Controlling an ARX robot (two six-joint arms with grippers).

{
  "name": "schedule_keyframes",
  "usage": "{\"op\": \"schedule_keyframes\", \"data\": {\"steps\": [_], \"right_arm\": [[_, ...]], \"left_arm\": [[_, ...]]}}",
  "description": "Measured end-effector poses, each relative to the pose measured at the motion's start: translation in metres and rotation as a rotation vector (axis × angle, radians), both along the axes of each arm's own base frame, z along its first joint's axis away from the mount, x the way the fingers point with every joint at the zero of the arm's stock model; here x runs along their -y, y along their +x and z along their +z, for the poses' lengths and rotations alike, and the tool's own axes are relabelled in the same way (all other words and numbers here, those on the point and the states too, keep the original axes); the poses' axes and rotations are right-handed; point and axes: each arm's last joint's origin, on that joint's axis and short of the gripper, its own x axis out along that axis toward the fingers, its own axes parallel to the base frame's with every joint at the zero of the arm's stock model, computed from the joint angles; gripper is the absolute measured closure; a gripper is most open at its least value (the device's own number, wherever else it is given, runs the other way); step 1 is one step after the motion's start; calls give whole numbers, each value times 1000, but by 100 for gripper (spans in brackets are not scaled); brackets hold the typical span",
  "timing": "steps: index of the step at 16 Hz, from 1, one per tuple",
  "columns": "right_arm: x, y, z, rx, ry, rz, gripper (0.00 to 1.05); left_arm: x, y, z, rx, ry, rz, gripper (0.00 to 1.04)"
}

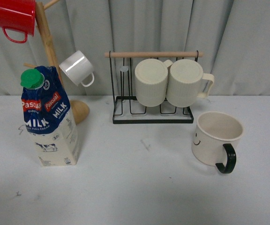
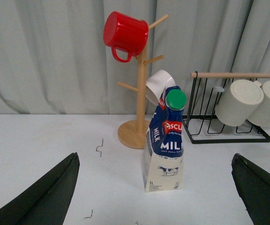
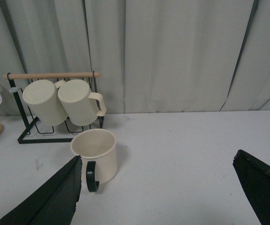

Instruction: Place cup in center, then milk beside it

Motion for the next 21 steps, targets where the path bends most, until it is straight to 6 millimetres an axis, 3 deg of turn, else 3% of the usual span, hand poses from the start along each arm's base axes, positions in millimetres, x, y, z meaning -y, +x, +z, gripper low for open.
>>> {"op": "schedule_keyframes", "data": {"steps": [11, 13, 15, 16, 17, 21], "right_arm": [[0, 0, 0, 0, 0, 0, 6], [0, 7, -1, -333, 16, -211, 6], [17, 29, 13, -377, 89, -354, 6], [27, 68, 34, -396, 127, -290, 6], [26, 113, 39, -515, 132, -200, 6], [2, 178, 53, -625, 96, -79, 6]], "left_arm": [[0, 0, 0, 0, 0, 0, 7], [0, 0, 0, -1, 0, 1, 7], [0, 0, 0, -2, 0, 3, 7], [0, 0, 0, 0, 0, 2, 7], [0, 0, 0, 0, 0, 2, 7], [0, 0, 0, 0, 0, 2, 7]]}}
